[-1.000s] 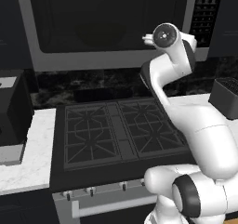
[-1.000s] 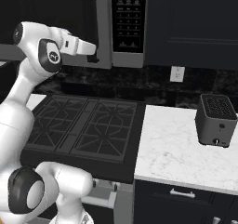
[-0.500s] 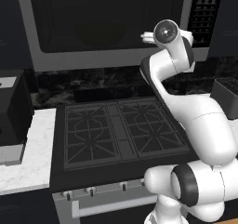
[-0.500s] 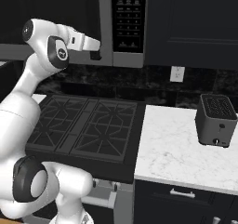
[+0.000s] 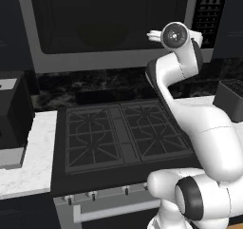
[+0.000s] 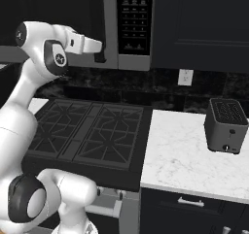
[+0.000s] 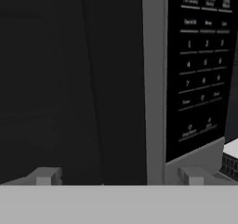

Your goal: Open the microwave, place the bowl with waffle inside the microwave, then close the microwave door and turn it on.

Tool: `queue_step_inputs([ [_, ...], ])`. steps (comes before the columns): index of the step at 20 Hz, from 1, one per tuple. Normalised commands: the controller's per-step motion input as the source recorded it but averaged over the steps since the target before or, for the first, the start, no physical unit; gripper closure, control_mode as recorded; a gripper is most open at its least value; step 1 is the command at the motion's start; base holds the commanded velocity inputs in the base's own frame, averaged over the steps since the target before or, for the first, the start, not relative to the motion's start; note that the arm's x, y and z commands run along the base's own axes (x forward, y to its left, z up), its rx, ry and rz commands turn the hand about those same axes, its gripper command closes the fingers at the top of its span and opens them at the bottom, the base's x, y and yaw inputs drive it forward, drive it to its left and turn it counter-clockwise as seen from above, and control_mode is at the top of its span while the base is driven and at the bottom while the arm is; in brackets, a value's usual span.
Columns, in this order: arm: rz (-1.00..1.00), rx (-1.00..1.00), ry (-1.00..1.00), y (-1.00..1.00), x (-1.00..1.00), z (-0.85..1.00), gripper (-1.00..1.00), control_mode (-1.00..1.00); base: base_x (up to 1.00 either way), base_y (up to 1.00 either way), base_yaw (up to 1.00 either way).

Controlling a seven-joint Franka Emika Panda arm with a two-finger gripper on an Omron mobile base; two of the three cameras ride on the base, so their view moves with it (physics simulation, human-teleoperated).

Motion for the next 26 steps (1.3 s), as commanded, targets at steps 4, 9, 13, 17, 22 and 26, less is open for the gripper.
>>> queue_step_inputs([
  [4, 0.0, 0.01, -0.15, -0.15, -0.45, 0.25, -1.0, -1.0, 0.0, 0.0, 0.0],
  [9, 0.0, 0.03, -0.19, -0.33, -0.99, 0.08, -1.0, -1.0, 0.0, 0.0, 0.0],
  [13, 0.0, 0.05, -0.24, -0.39, -1.0, 0.06, -1.0, -1.0, 0.0, 0.0, 0.0],
  [17, 0.0, 0.09, -0.13, -0.3, -1.0, 0.22, -1.0, -1.0, 0.0, 0.0, 0.0],
  [22, 0.0, 0.21, 0.05, -0.38, -0.89, 0.06, -1.0, -1.0, 0.0, 0.0, 0.0],
  [26, 0.0, 0.27, 0.08, -0.12, -0.23, 0.0, -1.0, -1.0, 0.0, 0.0, 0.0],
])
